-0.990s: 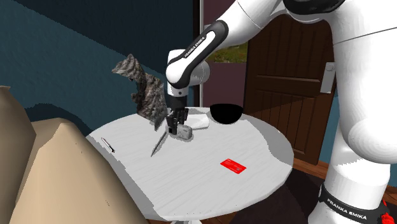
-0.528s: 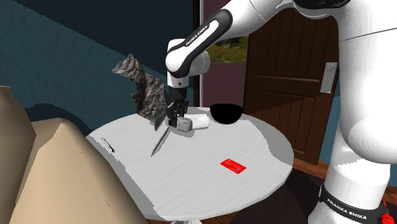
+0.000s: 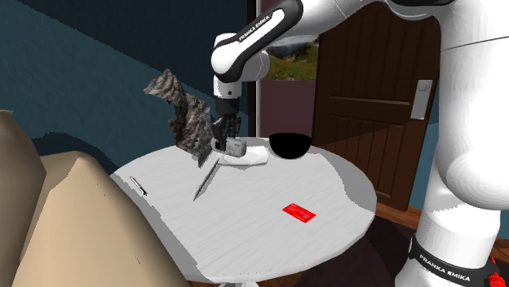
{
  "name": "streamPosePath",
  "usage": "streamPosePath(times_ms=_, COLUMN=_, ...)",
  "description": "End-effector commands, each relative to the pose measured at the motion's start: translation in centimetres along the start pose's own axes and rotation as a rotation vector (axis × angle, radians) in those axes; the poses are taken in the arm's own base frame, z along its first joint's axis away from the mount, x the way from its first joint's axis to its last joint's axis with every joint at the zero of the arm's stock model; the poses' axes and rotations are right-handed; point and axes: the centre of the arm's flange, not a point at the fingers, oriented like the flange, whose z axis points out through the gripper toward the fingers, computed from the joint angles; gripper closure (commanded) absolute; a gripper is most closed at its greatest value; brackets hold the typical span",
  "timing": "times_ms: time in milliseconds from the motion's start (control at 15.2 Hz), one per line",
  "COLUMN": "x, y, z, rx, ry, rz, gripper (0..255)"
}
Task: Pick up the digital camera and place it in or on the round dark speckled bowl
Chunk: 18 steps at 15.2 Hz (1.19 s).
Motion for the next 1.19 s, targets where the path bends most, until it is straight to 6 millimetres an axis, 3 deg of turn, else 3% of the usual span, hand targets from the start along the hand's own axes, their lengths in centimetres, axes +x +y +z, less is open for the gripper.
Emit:
streamPosePath(times_ms=0, x=0.0, y=-0.1, z=-1.0, rx=0.000, ry=0.000, rz=0.000, gripper=255)
streamPosePath(times_ms=528, x=0.2, y=-0.1, z=-5.0, rx=0.000, ry=0.000, rz=0.000, gripper=255)
streamPosePath(times_ms=1122, x=-2.2, y=11.5, z=-5.4, rx=0.000, ry=0.000, rz=0.000, gripper=255)
